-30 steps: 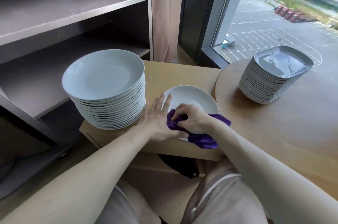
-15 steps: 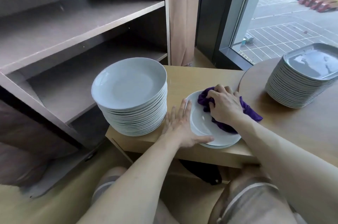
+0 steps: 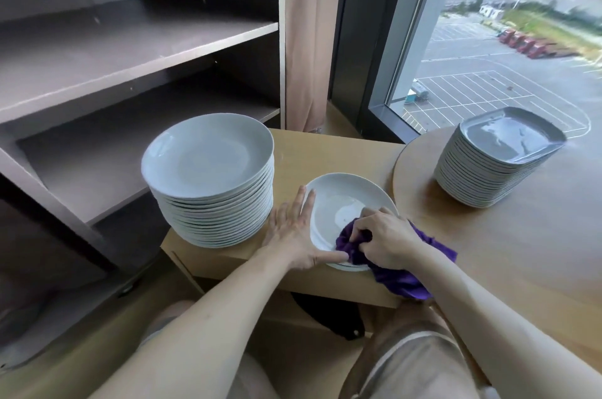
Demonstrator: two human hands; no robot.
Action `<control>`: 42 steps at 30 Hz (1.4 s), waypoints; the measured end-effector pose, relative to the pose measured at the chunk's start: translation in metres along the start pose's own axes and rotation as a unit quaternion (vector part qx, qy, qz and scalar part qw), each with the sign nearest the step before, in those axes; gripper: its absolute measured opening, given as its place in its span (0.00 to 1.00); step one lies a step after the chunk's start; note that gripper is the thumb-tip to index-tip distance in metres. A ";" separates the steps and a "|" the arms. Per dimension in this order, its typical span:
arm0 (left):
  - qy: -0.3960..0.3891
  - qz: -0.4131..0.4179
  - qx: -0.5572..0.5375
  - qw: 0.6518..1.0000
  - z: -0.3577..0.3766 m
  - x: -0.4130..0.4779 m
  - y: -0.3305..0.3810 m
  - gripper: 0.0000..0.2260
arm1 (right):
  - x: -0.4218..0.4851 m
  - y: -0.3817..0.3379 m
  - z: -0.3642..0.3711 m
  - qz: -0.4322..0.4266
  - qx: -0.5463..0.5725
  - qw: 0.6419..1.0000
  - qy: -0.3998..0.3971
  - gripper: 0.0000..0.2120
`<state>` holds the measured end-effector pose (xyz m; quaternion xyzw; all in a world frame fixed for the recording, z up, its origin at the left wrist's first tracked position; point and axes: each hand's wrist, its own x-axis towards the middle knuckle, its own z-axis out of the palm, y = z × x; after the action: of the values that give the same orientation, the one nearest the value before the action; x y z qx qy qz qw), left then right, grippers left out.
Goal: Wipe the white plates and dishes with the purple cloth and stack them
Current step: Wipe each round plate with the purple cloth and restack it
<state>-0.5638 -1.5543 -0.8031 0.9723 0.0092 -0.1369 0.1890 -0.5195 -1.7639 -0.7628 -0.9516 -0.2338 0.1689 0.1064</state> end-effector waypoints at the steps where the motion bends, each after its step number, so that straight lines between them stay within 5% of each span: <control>1: -0.003 0.005 0.004 1.000 -0.001 -0.001 -0.001 0.66 | 0.000 -0.005 0.002 -0.009 0.008 1.000 0.001 0.10; 16: -0.015 0.037 0.009 0.999 -0.004 0.000 -0.004 0.68 | 0.036 -0.029 0.011 -0.050 0.098 0.994 -0.014 0.08; 24: 0.016 0.050 -0.008 0.999 0.002 0.001 -0.006 0.68 | 0.064 -0.035 0.023 -0.036 0.104 0.986 0.121 0.12; 31: 0.025 0.042 -0.012 0.999 0.006 0.001 -0.006 0.69 | 0.091 -0.027 0.020 0.082 -0.006 0.970 0.230 0.12; 38: 0.027 0.036 -0.012 0.999 0.006 0.001 -0.005 0.69 | 0.065 0.004 0.004 0.107 -0.129 0.968 0.188 0.16; 42: 0.038 0.038 -0.018 0.998 0.007 0.002 -0.007 0.69 | 0.036 0.010 0.000 0.089 -0.074 0.986 0.117 0.11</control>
<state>-0.5642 -1.5502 -0.8128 0.9728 -0.0183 -0.0925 0.2114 -0.4854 -1.7556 -0.7755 -0.9870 -0.1458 0.0474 0.0472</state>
